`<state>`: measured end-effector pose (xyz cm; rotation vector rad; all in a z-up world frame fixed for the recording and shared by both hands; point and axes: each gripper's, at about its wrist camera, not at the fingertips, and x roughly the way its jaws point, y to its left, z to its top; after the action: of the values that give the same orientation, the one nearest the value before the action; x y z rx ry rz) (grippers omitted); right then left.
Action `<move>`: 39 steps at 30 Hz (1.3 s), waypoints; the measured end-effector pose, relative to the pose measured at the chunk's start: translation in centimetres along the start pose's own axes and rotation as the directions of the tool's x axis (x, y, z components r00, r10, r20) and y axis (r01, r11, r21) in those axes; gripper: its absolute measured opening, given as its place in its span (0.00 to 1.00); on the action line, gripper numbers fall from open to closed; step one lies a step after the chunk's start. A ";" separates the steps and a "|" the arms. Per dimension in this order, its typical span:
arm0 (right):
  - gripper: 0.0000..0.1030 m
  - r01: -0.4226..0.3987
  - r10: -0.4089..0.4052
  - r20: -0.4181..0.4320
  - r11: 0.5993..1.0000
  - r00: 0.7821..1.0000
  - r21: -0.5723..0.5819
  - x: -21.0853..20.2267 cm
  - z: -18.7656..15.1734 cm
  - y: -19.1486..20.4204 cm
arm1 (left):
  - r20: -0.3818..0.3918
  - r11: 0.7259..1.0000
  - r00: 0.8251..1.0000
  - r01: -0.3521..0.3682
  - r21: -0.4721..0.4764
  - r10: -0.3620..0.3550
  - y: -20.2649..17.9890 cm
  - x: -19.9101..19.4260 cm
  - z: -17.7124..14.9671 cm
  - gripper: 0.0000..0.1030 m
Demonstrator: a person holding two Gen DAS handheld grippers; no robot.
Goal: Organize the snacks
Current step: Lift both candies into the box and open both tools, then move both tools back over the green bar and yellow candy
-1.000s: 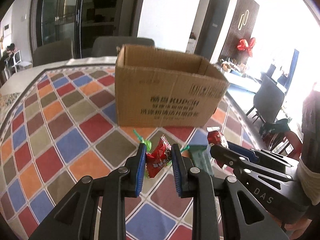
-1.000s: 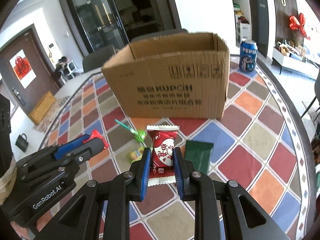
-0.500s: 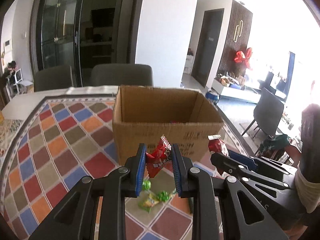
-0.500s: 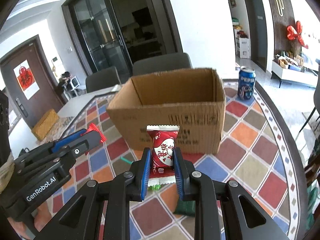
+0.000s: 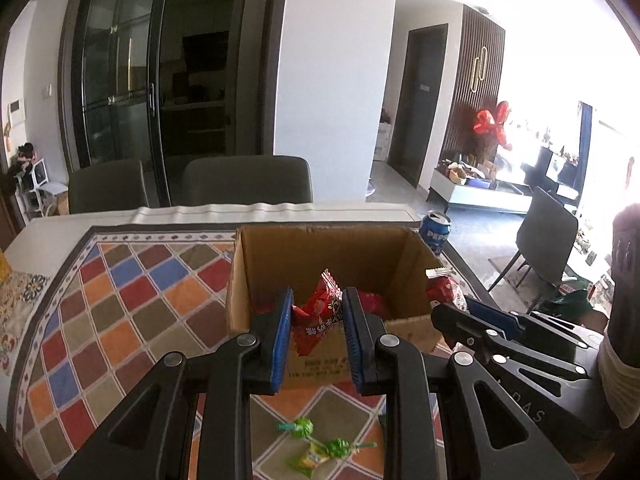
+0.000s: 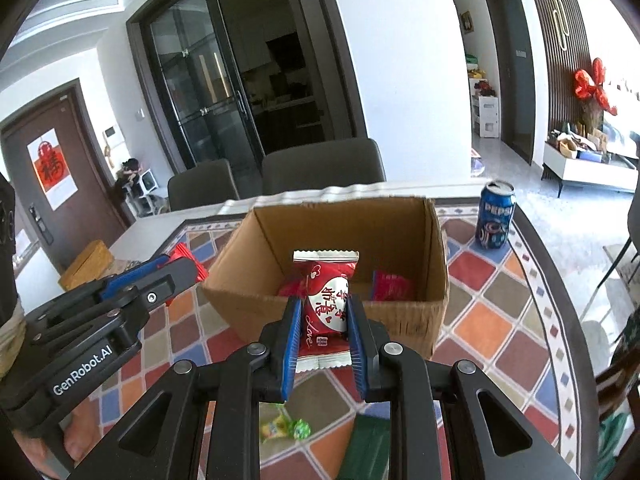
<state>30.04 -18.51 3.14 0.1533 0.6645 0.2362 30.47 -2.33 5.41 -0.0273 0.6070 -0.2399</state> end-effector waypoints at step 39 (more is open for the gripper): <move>0.46 0.097 -0.097 0.004 0.994 0.995 -0.043 0.5 1.2 -0.3 | -0.028 0.996 0.997 -0.077 0.045 0.078 0.5 -1.0 -0.8 0.52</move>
<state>31.22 -18.78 3.65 0.0795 0.6625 0.1567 29.29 -1.52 5.25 0.0425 0.6311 -0.1788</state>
